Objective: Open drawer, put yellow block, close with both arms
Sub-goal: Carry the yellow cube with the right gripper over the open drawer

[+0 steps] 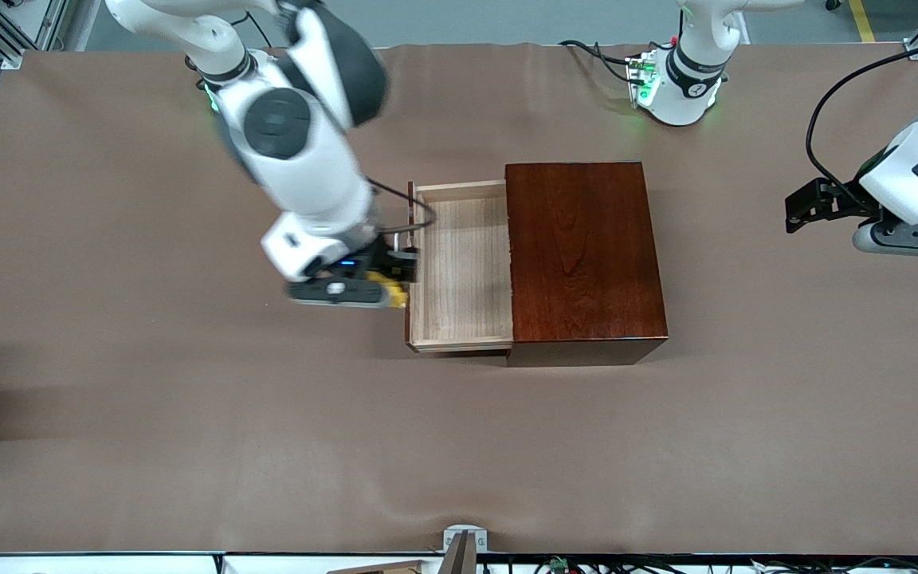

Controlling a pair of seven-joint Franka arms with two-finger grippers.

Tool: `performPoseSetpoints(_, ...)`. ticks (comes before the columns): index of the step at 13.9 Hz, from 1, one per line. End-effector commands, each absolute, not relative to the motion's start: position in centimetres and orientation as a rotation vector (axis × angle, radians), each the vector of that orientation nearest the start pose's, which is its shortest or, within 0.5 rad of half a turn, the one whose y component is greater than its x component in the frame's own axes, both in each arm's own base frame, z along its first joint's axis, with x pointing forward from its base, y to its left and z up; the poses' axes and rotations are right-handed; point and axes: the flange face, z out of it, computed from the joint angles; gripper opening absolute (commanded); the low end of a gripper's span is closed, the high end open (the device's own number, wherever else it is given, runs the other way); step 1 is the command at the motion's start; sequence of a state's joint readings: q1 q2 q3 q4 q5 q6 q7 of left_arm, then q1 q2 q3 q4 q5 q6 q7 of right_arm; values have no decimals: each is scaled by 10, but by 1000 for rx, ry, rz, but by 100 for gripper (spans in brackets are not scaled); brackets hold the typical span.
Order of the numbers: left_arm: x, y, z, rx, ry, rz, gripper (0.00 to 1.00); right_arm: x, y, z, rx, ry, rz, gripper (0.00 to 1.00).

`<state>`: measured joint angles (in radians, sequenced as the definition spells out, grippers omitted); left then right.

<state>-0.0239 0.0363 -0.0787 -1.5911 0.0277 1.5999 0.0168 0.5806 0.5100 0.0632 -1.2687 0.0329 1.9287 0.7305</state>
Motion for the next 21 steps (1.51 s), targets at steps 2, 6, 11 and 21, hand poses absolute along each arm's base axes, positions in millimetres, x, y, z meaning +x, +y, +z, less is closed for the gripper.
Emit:
performPoseSetpoints(2,567,-55,603,-3120,192,32,100,573,483,437,-2957,146,-138,0)
performPoseSetpoints(6,567,-55,602,-3120,193,35,100,571,504,398,-2936,165,-157,0)
performPoseSetpoints(11,567,-55,603,-3120,195,32,100,572,514,356,-2933,196,-157,0)
performPoseSetpoints(21,567,-62,602,-3126,224,35,100,574,515,347,-2919,209,-166,100)
